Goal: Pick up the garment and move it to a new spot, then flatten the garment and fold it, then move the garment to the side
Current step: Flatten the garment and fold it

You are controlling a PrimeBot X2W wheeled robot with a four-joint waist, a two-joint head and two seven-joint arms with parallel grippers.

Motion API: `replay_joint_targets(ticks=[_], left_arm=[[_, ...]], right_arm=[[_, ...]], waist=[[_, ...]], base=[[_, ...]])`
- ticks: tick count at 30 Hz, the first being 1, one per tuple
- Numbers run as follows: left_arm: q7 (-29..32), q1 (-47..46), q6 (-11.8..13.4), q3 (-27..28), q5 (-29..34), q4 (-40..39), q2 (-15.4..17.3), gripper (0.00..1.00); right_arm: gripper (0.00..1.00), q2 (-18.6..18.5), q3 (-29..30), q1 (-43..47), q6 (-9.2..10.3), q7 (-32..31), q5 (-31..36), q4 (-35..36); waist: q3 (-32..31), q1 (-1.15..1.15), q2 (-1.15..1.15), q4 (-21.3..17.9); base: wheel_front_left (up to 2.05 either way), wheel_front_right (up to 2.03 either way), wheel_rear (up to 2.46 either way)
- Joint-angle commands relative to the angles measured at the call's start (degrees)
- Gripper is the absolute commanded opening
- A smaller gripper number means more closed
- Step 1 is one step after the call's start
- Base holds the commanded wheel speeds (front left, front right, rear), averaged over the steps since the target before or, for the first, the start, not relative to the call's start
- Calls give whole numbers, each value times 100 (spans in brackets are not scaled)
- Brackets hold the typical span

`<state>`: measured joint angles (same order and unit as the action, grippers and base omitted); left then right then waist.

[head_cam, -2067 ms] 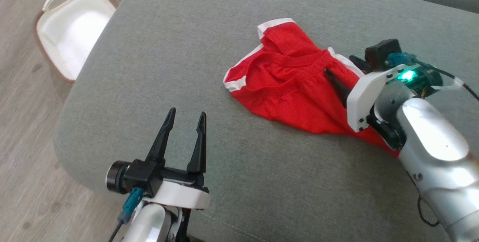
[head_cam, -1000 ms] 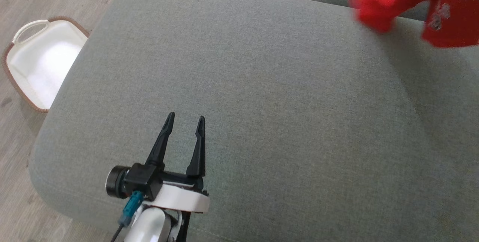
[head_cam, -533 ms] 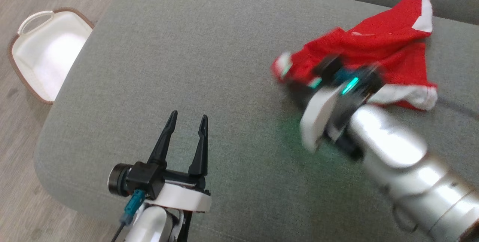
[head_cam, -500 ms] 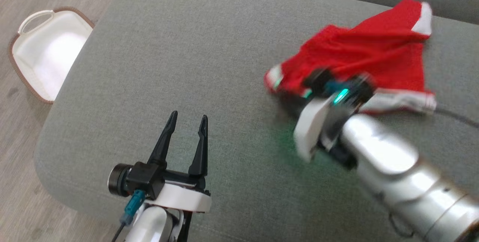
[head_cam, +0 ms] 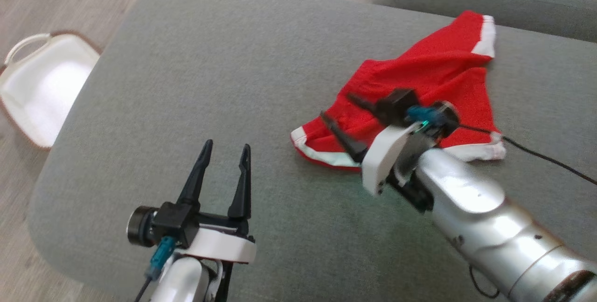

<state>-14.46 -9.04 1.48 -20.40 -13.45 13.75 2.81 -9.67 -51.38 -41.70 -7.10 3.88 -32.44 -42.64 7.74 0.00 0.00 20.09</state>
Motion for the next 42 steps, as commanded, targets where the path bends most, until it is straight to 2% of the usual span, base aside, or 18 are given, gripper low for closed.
replay_joint_targets(ticks=[1, 4, 7, 11, 15, 19, 22, 30, 35, 42], left_arm=[[-53, -115, -17, 248, 59, -211, 7, 100], [-53, -94, -31, 402, 95, -266, 15, 100], [-53, -103, -98, 536, 112, -296, 26, 100], [-53, -179, -199, 747, 164, -270, 76, 100], [-53, -227, -246, 952, 233, -293, 87, 100], [-53, -171, -275, 1040, 286, -318, 62, 100], [-53, -92, -274, 1075, 290, -321, 40, 100], [-54, -45, -282, 1056, 303, -296, 14, 100], [-54, -216, -290, 850, 227, -276, 9, 100], [-54, -350, -253, 590, 101, -170, 8, 100]], right_arm=[[100, 21, 296, -36, -39, 203, 134, 132], [100, -94, 1111, 143, -39, 603, 498, 117], [100, -116, 2376, 471, -39, 934, 1013, 124], [100, 254, 3826, 1303, -39, 1072, 1777, 652], [100, 575, 4623, 2230, -39, 1096, 2363, 1533], [100, 669, 4856, 2934, -39, 1053, 2593, 2156], [100, 676, 4784, 3234, -39, 987, 2371, 2473], [100, 678, 4755, 3292, -39, 729, 2300, 2778], [100, 679, 4845, 2827, -39, 120, 2311, 2446], [100, 679, 5027, 2193, -39, -345, 2183, 1402]], waist=[[-131, 0, 0, -191], [-191, 0, 0, -424], [-209, 0, 0, -652], [-198, 0, 0, -915], [-150, 0, 0, -1153], [-97, 0, 0, -1301], [-58, 0, 0, -1371], [50, 0, 0, -1371], [287, 0, 0, -1159], [520, 0, 0, -848]], base=[[0, 0, 0], [0, 0, 0], [0, 0, 0], [0, 0, 0], [0, 0, 0], [0, 0, 0], [0, 0, 0], [0, 0, 0], [0, 0, 0], [0, 0, 0]])
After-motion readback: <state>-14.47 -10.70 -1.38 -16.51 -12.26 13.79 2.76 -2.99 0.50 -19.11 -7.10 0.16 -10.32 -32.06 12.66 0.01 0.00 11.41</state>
